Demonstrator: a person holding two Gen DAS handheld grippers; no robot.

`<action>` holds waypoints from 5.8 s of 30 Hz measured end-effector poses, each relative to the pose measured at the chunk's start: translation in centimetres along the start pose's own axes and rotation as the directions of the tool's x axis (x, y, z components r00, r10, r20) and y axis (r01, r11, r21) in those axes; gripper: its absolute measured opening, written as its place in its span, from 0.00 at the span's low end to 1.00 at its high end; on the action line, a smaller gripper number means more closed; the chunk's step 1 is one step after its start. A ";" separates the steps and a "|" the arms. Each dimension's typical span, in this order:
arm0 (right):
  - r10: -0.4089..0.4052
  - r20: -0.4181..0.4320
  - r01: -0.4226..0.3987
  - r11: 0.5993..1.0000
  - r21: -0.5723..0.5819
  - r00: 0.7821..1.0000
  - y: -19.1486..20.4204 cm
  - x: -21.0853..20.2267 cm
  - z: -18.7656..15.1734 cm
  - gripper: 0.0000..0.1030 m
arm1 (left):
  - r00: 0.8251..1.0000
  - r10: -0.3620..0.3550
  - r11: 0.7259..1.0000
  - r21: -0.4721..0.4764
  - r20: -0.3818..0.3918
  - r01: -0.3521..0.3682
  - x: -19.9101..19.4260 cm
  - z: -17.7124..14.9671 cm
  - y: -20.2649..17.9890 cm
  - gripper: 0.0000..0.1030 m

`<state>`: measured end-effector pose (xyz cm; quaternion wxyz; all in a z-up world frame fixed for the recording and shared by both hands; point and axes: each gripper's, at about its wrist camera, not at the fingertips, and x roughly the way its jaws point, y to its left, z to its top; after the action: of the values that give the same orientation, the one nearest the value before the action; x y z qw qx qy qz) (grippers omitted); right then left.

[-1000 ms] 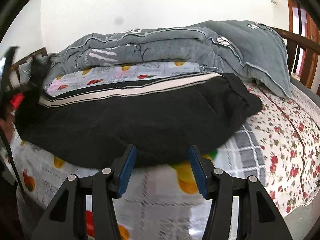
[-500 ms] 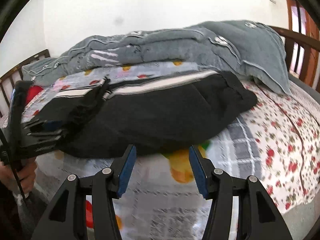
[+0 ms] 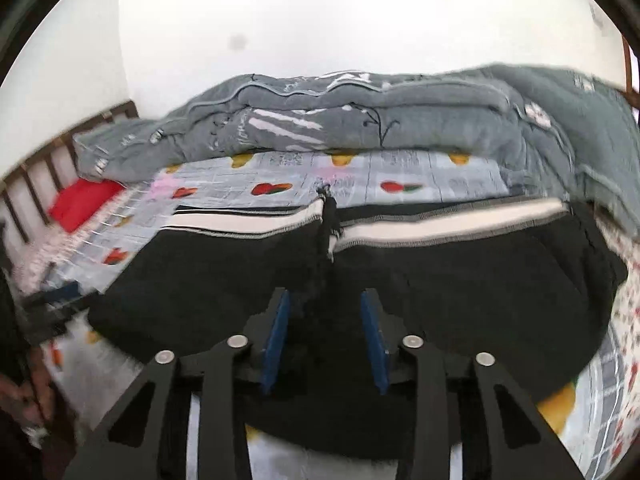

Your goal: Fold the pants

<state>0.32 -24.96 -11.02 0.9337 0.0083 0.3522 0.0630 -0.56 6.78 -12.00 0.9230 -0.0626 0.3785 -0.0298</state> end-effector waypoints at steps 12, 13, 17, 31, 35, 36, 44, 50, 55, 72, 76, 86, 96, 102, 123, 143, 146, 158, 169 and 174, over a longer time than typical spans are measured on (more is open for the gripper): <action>-0.023 -0.126 0.022 1.000 -0.011 0.992 0.4 1.5 -2.4 0.06 | 0.982 -0.142 0.989 0.014 -0.121 0.145 3.3 -2.8 2.1 0.70; 0.008 -0.115 -0.006 1.000 0.022 0.993 0.1 0.9 -1.9 0.09 | 0.982 -0.144 0.989 0.012 -0.122 0.147 3.3 -2.7 2.3 0.70; 0.064 -0.104 -0.057 0.996 0.066 0.993 0.5 1.1 -0.9 0.20 | 0.979 -0.155 0.987 0.017 -0.129 0.158 3.3 -2.6 2.6 0.70; 0.073 -0.133 -0.051 0.985 0.167 0.988 -1.5 1.2 -3.0 0.03 | 0.981 -0.173 0.985 -0.038 -0.082 0.171 1.7 -1.6 3.8 0.70; 0.049 -0.129 -0.034 0.992 0.118 0.990 -1.0 1.5 -4.1 0.04 | 0.986 -0.078 0.997 -0.008 -0.147 0.077 3.3 -2.5 2.5 0.70; 0.047 -0.129 -0.033 0.994 0.108 0.990 -0.9 1.2 -4.0 0.05 | 0.984 -0.058 0.998 0.003 -0.166 0.059 3.7 -2.8 2.1 0.71; 0.003 -0.100 0.002 0.999 0.048 0.995 -3.2 -3.2 -5.0 0.13 | 0.991 -0.030 0.999 0.023 -0.134 0.033 1.3 -2.0 0.6 0.71; -0.222 -0.036 0.225 0.959 0.173 0.974 -11.2 -6.7 -5.9 0.47 | 0.993 -0.067 0.998 -0.001 -0.099 0.067 0.8 0.2 0.2 0.71; -0.302 -0.035 0.296 0.894 0.337 0.953 -19.2 -7.4 -6.1 0.53 | 0.993 -0.054 0.998 0.003 -0.108 0.055 2.3 1.7 -0.6 0.71; -0.226 -0.130 0.261 0.810 0.525 0.965 -26.4 2.8 -2.3 0.27 | 0.918 -0.309 0.943 -0.202 -0.247 0.263 11.2 3.9 3.3 0.37; -0.339 -0.067 0.335 0.849 0.409 0.938 -23.5 1.2 0.1 0.12 | 0.930 -0.279 0.955 -0.172 -0.239 0.242 11.5 4.5 2.1 0.11; -0.322 0.127 0.289 0.931 0.225 0.938 -14.0 -3.3 8.6 0.10 | 0.962 -0.245 0.958 -0.184 -0.122 0.221 8.3 8.5 5.5 0.10; -0.117 0.168 0.106 0.992 0.071 0.979 -3.9 0.2 9.9 0.10 | 0.991 0.016 0.981 -0.191 -0.132 -0.041 7.0 10.2 15.8 0.10; -0.156 -0.046 0.161 0.979 0.124 0.987 -7.1 5.7 4.4 0.12 | 0.983 0.007 0.979 -0.200 -0.185 -0.045 8.6 8.5 18.1 0.15; -0.165 -0.033 0.168 0.978 0.121 0.986 -6.3 -1.9 0.1 0.40 | 0.990 0.100 0.989 -0.103 -0.096 -0.109 0.6 1.7 12.2 0.59; -0.018 -0.187 0.054 0.980 0.190 0.982 -6.7 5.6 -2.3 0.40 | 0.969 0.164 0.985 -0.023 -0.185 -0.171 3.5 -1.4 5.3 0.69; -0.007 -0.176 0.040 0.982 0.186 0.984 -6.4 5.9 -2.3 0.50 | 0.971 0.166 0.983 -0.046 -0.172 -0.176 3.6 -1.6 5.4 0.69; -0.099 -0.170 0.106 0.994 0.037 0.980 -3.5 7.4 -2.8 0.74 | 0.984 0.140 0.989 -0.039 -0.110 -0.145 3.6 -2.5 5.6 0.77; -0.118 -0.166 0.129 0.990 0.056 0.979 -3.4 7.6 -2.8 0.76 | 0.999 -0.031 0.976 -0.217 0.009 0.032 -1.9 -6.2 10.2 0.77; -0.130 -0.162 0.142 0.988 0.065 0.978 -3.3 7.5 -2.8 0.76 | 0.995 -0.085 0.933 -0.346 0.043 0.095 -2.7 -7.3 14.4 0.75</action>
<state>4.40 -27.35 -18.24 0.9041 0.0147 0.4268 -0.0142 -7.54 20.64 -17.28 0.9000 -0.2425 0.3621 -0.0039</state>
